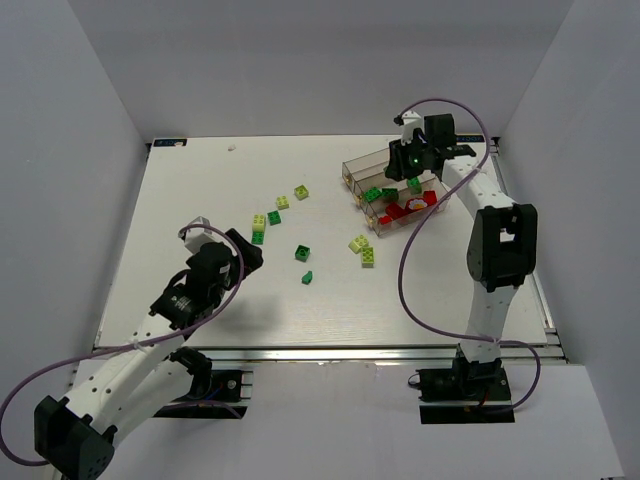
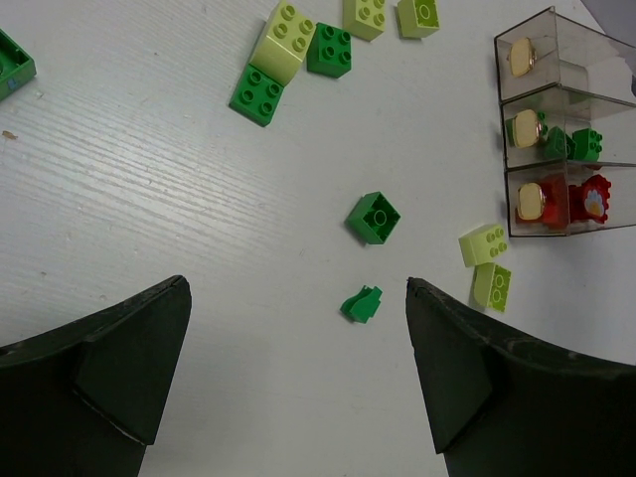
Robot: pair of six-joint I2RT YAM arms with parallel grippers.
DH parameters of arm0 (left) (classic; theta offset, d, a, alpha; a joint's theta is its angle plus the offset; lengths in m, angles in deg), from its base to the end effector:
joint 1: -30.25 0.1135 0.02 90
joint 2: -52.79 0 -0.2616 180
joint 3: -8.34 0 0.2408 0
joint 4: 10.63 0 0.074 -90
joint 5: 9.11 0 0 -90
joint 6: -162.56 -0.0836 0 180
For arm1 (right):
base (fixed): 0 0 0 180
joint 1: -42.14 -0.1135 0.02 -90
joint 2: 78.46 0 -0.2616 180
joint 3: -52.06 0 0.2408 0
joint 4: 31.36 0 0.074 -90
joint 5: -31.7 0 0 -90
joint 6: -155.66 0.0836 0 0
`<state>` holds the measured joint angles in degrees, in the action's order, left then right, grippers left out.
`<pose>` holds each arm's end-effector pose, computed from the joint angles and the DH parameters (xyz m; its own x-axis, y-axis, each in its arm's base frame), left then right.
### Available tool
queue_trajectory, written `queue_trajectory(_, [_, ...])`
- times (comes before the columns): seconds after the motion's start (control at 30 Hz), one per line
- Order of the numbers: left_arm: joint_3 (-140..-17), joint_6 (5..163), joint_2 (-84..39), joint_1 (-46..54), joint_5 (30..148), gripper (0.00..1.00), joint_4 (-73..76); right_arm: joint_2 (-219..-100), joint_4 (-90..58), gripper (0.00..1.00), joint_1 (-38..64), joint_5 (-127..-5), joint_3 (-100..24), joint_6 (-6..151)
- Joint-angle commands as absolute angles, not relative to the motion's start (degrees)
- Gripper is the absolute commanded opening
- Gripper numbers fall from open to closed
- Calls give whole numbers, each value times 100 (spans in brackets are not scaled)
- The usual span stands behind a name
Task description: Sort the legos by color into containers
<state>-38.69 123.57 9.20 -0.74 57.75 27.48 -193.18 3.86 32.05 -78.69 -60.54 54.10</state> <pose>0.1841 -0.0722 0.2225 -0.4595 -0.5578 -0.6912 -0.2555 0.8283 -0.4986 0.4785 0.1147 0.2498 -0.4975 -0.2793 -0.8213 -0.5477 0.8353 0.0477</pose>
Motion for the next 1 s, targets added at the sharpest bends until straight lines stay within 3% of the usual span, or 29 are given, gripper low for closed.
queue_trajectory(0.0, [-3905, 12319, 963, -87, 5751, 98, 2656, -19464, 284, 0, 3256, -7676, -6309, 5388])
queue_trajectory(0.6, [-3975, 12310, 674, -87, 5830, 98, 2551, -20141, 99, 2, 3300, -7246, -6555, 5177])
queue_trajectory(0.73, [-3975, 12266, 612, -87, 5891, 98, 2507, -20221, 82, 19, 3300, -7175, -6581, 5116])
queue_trajectory(0.77, [-3975, 12258, 595, -87, 5909, 98, 2489, -20221, 82, 30, 3300, -7175, -6573, 5107])
queue_trajectory(0.93, [-4037, 12179, 340, -87, 6006, 98, 2305, -20221, 99, 54, 3352, -7245, -6502, 5107])
queue_trajectory(0.97, [-4054, 12152, 296, -87, 6049, 98, 2287, -20195, 99, 63, 3361, -7272, -6502, 5124])
